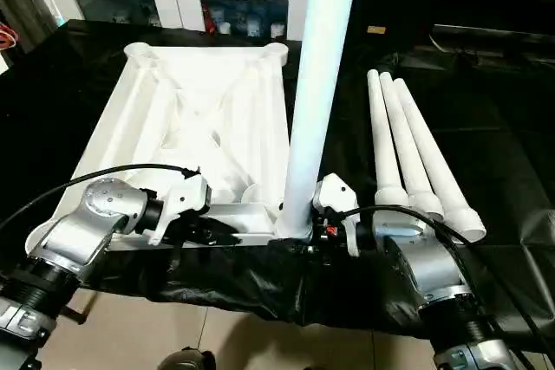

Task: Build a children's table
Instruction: Rotate leg to tighten

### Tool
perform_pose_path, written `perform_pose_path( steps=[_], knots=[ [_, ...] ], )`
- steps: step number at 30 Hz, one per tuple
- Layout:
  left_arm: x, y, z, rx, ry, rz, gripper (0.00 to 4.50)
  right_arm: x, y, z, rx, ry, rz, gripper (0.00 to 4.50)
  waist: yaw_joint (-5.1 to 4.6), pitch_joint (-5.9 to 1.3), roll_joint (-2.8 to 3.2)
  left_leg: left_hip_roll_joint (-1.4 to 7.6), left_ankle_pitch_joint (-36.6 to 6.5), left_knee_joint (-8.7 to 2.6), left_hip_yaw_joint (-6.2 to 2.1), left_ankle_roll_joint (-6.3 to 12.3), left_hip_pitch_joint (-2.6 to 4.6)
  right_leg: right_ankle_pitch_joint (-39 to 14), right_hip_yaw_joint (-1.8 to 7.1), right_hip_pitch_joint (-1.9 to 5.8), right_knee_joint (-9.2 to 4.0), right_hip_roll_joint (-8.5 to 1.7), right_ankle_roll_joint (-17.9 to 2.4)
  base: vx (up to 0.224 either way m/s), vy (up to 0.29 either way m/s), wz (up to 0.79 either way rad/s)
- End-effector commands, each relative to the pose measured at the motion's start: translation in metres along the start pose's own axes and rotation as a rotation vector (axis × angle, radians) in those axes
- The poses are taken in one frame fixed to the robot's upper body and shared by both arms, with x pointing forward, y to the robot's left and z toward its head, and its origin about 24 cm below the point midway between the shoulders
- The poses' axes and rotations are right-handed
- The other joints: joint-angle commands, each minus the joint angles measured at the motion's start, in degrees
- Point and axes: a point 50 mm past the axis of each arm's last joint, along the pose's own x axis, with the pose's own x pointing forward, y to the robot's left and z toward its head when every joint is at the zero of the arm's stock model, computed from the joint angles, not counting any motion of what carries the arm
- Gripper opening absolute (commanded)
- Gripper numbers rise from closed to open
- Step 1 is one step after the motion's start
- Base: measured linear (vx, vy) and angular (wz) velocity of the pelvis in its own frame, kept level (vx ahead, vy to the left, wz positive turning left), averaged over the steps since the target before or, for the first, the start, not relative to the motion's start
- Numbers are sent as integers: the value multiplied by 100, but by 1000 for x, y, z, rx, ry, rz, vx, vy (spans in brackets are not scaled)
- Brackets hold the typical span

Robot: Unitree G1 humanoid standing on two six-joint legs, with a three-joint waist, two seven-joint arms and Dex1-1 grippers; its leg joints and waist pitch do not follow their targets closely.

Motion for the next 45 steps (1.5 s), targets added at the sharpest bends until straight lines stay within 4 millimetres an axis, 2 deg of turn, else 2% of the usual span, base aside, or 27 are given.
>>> perform_pose_path(
  steps=[1,2,7,10,11,12,13,14,17,19,20,23,25,26,29,30,32,34,35,37,39,40,43,45],
  knots=[
    [3,2,5,19,0,-3,0,11,13,-3,9,13,102,337,-9,-358,-55,236,-1000,-311,-61,371,64,-803,241,269,-399,-450,-1226,0,0,0],
    [3,2,4,19,0,-1,0,11,13,-4,10,13,102,318,-8,-356,-55,237,-1013,-310,-60,363,64,-823,243,266,-403,-452,-1224,0,0,0],
    [8,7,5,3,-17,81,0,16,11,-7,35,-8,28,285,-4,-348,-54,229,-1000,-311,-63,341,54,-843,245,265,-405,-458,-1213,0,0,0],
    [12,10,5,-17,-21,147,0,22,6,-10,69,-27,-56,276,-30,-326,-56,225,-1197,-332,-65,274,66,-1176,246,252,-442,-460,-1162,0,0,0],
    [13,11,5,-28,-24,172,0,24,4,-11,84,-32,-98,274,-41,-311,-58,220,-1315,-351,-77,212,69,-1466,243,252,-475,-473,-1101,0,0,0],
    [17,13,7,-33,-36,219,0,30,-4,-12,120,-66,-220,273,-55,-301,-58,222,-1441,-368,-85,152,83,-1766,249,241,-501,-483,-1014,0,0,0],
    [17,13,7,-33,-37,221,0,30,-5,-13,122,-67,-226,273,-67,-294,-51,223,-1499,-378,-90,119,91,-1906,254,226,-517,-492,-987,0,0,0],
    [21,14,10,-42,-47,264,0,37,-9,-14,177,-100,-311,272,-90,-298,-59,218,-1547,-396,-110,61,83,-2042,246,247,-522,-497,-933,0,0,0],
    [24,14,13,-51,-50,306,0,45,-11,-14,213,-117,-359,272,-171,-295,-49,218,-1611,-398,-104,20,99,-1994,262,213,-529,-474,-917,0,0,0],
    [31,15,17,-79,-57,367,0,58,-13,-15,258,-122,-440,272,-198,-308,-41,226,-1522,-393,-97,27,91,-1740,272,217,-501,-470,-974,0,0,0],
    [34,17,20,-96,-61,407,0,65,-14,-15,269,-118,-476,272,-214,-301,-12,208,-1485,-398,-112,20,74,-1639,252,230,-493,-465,-1012,0,0,0],
    [49,19,32,-145,-95,526,0,87,-18,-14,320,-98,-608,272,-260,-298,-27,196,-1493,-390,-93,9,79,-1565,261,222,-503,-450,-1030,0,0,0],
    [54,18,35,-150,-108,539,0,91,-19,-14,327,-97,-637,272,-299,-299,-23,198,-1495,-390,-96,-32,84,-1560,258,218,-507,-458,-1069,0,0,0],
    [61,16,41,-150,-131,532,0,97,-19,-12,301,-87,-670,272,-295,-294,-38,183,-1494,-389,-93,6,73,-1625,256,231,-521,-454,-1007,0,0,0],
    [68,13,47,-145,-149,513,0,100,-20,-10,306,-102,-681,272,-296,-312,-37,168,-1403,-375,-87,107,53,-1483,260,243,-518,-443,-940,0,0,0],
    [69,13,47,-145,-149,513,0,100,-20,-10,306,-102,-681,307,-289,-302,-51,177,-1378,-382,-87,151,52,-1453,258,232,-512,-439,-929,0,0,0],
    [70,13,49,-136,-147,511,0,99,-22,-9,318,-116,-685,342,-289,-301,-36,182,-1384,-387,-86,175,50,-1465,260,231,-519,-444,-914,0,0,0],
    [69,12,49,-131,-146,504,0,98,-23,-7,316,-131,-679,344,-294,-298,-23,185,-1440,-394,-85,168,53,-1509,259,222,-526,-441,-911,0,0,0],
    [68,12,49,-127,-143,496,0,95,-25,-6,306,-134,-676,370,-299,-291,-26,189,-1505,-403,-90,151,55,-1589,258,219,-537,-444,-901,0,0,0],
    [65,11,47,-112,-139,461,0,90,-27,-5,276,-140,-654,383,-301,-290,-27,191,-1577,-408,-91,133,62,-1673,261,216,-545,-444,-885,0,0,0],
    [62,8,44,-90,-134,413,0,84,-28,-5,244,-145,-619,383,-299,-305,-24,197,-1488,-401,-91,167,52,-1453,265,225,-525,-443,-916,0,0,0],
    [58,5,40,-77,-129,357,0,76,-26,-3,204,-154,-546,383,-297,-308,-16,192,-1443,-394,-92,181,44,-1367,262,235,-516,-440,-929,0,0,0],
    [52,3,35,-62,-116,317,0,68,-24,-3,151,-148,-473,383,-277,-328,-33,188,-1146,-364,-83,335,19,-815,252,272,-467,-425,-1006,0,0,0],
    [45,1,29,-50,-99,268,0,58,-20,-2,110,-148,-382,383,-273,-348,-32,183,-887,-323,-65,458,15,-324,247,284,-414,-417,-1152,0,0,0]
  ],
)
